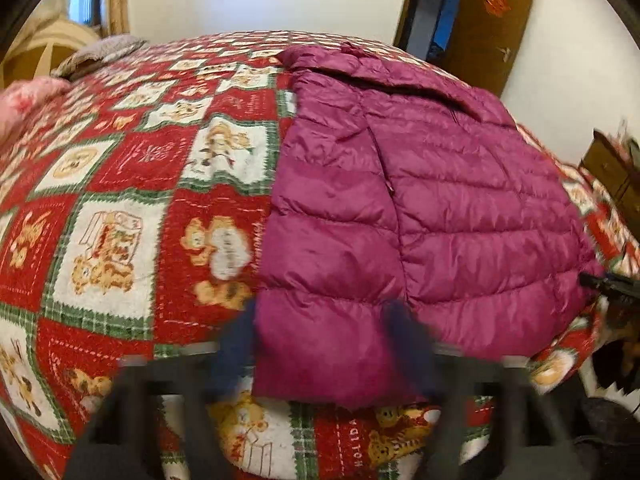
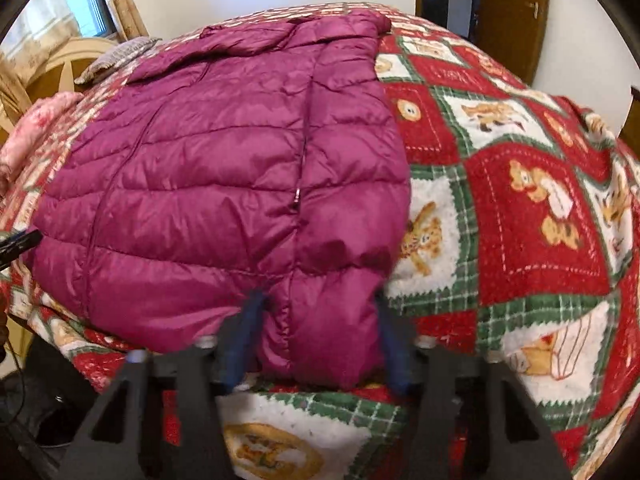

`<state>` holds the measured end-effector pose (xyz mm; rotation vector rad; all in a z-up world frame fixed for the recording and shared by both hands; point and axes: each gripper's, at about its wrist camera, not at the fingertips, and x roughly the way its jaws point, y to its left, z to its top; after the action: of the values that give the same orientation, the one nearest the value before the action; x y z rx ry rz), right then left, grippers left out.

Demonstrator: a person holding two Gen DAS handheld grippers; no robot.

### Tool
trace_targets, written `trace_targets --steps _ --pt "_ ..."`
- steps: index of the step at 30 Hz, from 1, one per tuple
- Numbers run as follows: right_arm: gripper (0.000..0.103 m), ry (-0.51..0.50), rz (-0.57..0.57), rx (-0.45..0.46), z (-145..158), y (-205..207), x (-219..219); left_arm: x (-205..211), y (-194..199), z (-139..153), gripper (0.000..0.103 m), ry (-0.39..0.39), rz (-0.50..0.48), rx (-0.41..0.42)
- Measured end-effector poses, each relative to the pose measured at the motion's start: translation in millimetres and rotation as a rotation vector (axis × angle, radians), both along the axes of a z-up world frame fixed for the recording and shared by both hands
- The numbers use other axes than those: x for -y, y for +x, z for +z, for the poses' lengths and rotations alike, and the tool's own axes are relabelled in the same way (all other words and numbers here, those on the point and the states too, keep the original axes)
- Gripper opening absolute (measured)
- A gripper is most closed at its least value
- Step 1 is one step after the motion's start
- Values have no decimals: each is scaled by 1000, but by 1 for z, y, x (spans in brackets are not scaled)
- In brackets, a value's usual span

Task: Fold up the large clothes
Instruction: 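Move both tools to the hem of the narrowed jacket, then grasp the jacket hem with both tools and lift it toward the collar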

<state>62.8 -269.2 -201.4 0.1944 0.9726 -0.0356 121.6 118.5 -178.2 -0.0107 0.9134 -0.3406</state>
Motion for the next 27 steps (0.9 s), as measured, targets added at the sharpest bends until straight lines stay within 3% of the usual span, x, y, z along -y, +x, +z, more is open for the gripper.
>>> trace_targets --steps 2,5,7,11,14,19,27 --pt "20 71 1 16 3 -2 6 -6 7 2 16 -93 -3 -47" --pt "15 112 7 40 8 -3 6 -10 5 6 8 -169 -10 -57" --pt "14 149 9 59 16 -5 6 -7 3 10 6 -174 -18 -49" --pt "13 239 17 140 43 -15 7 -3 -8 41 4 -260 -74 29" --pt "13 268 39 214 67 -26 7 3 -23 69 4 -233 -115 122" --pt "13 292 76 279 98 -44 1 8 -39 100 4 -226 -157 208" --pt "13 293 124 360 138 -97 -2 -7 -71 157 4 -450 -284 355"
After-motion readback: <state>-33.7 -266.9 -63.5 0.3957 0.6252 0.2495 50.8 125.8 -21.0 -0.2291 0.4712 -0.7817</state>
